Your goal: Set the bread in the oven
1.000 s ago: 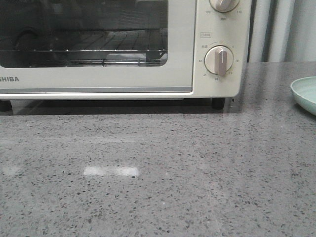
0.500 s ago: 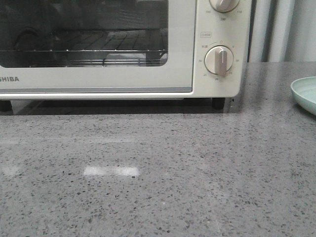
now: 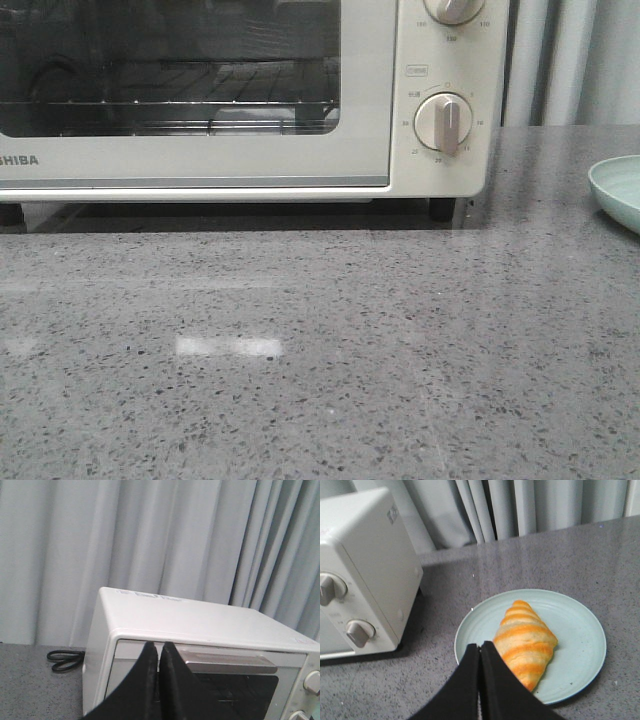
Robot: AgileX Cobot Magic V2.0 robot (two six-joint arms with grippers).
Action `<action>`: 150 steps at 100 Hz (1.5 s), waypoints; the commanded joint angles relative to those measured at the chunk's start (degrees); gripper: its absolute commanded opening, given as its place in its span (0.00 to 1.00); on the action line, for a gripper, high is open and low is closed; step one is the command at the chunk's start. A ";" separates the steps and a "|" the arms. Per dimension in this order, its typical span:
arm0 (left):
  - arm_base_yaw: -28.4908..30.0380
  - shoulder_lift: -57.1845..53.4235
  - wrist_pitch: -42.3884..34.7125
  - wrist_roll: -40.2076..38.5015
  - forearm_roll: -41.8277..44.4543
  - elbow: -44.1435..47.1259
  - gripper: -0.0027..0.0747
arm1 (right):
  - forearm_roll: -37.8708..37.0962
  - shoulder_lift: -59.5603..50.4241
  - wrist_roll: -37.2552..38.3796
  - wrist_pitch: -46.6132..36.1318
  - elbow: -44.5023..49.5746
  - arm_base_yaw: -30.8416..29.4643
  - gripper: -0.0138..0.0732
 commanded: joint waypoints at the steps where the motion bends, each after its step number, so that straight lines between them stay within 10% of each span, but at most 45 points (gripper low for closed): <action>1: -2.46 6.10 -3.00 1.84 -0.59 -3.83 0.01 | 0.43 4.21 -3.43 -1.45 -4.29 0.16 0.08; 54: -22.02 38.35 -16.86 5.14 0.82 -15.17 0.01 | 0.43 7.74 -4.14 0.74 -7.34 0.16 0.08; 150: -21.95 45.27 -11.18 5.14 0.78 -10.18 0.01 | 0.43 7.74 -4.14 0.63 -7.81 0.16 0.08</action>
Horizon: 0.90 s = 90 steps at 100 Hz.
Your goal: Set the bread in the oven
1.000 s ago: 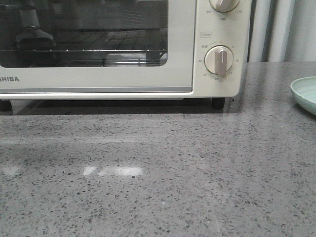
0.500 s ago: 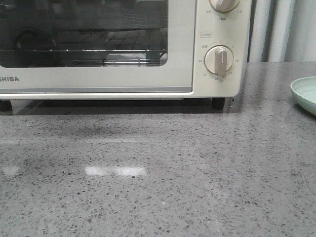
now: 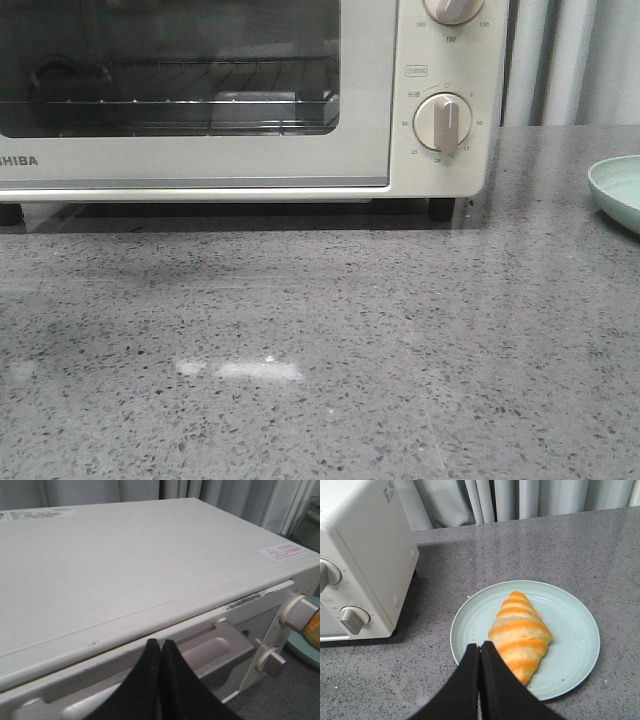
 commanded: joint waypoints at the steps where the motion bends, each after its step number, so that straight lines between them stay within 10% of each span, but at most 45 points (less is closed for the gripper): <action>1: -0.13 -1.02 1.45 0.05 -1.96 3.35 0.01 | 0.33 1.05 -0.54 -4.09 -1.90 0.16 0.08; 38: -0.79 -16.71 -0.48 0.05 -11.27 17.13 0.01 | 0.47 1.05 -0.54 -4.09 -1.90 0.16 0.08; 90: -10.44 -38.92 4.50 0.05 -9.72 13.41 0.01 | 3.75 1.05 -1.36 0.70 -1.90 0.16 0.08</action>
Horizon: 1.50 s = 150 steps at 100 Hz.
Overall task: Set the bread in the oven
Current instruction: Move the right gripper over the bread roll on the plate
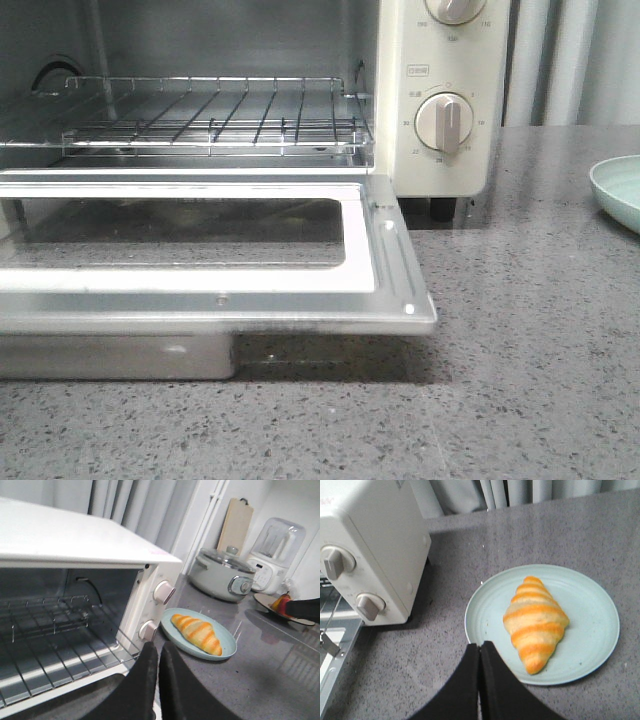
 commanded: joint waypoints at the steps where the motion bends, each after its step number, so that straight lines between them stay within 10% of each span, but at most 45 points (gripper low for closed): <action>1: -0.69 -1.09 -2.96 -0.08 2.33 -3.03 0.01 | 0.74 1.05 -1.56 -2.75 -1.77 0.16 0.08; 30: -0.69 -1.47 -5.75 -0.08 13.51 -8.87 0.01 | -2.18 9.39 -2.82 -3.36 -1.77 0.16 0.10; 58: -0.69 -1.47 -5.59 -0.08 17.76 -13.14 0.01 | -4.50 23.91 -2.82 -5.24 -4.43 0.16 0.61; 150: -0.69 -1.60 -5.48 -0.08 17.74 -13.14 0.01 | -11.62 55.47 -2.82 -3.12 -18.96 0.16 0.61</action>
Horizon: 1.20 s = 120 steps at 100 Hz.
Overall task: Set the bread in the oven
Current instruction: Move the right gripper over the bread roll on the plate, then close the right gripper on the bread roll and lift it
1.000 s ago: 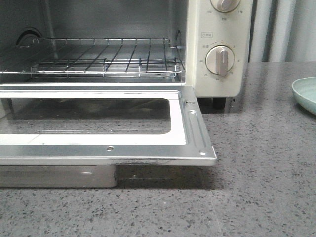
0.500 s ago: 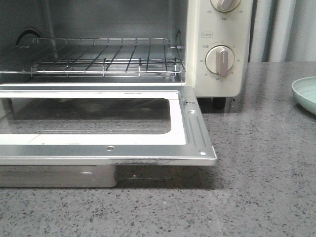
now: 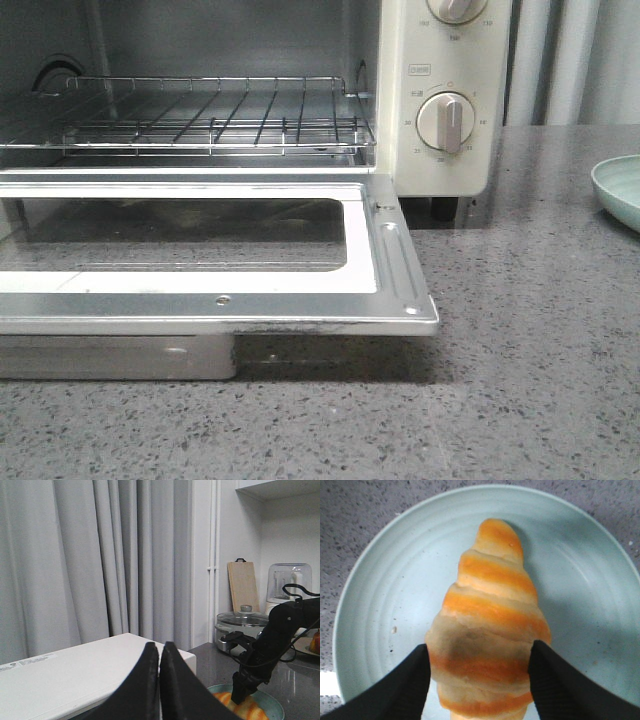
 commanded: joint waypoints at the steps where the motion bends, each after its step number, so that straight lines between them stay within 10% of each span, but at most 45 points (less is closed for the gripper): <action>1: -0.46 0.32 -3.70 -0.08 -0.36 -1.84 0.01 | -1.11 -0.23 -0.51 -1.80 -2.00 0.02 0.61; 36: -0.46 0.18 -3.81 -0.08 -0.36 -1.84 0.01 | -1.47 2.49 -0.51 0.34 -2.00 0.02 0.58; 62: -0.46 -0.20 -3.92 -0.08 -0.36 -1.84 0.01 | -1.61 2.49 -0.51 3.83 -2.00 0.02 0.07; 120: -0.46 -6.52 -6.13 -0.08 3.39 -5.22 0.01 | -1.21 -14.36 -1.21 17.18 -5.89 8.14 0.08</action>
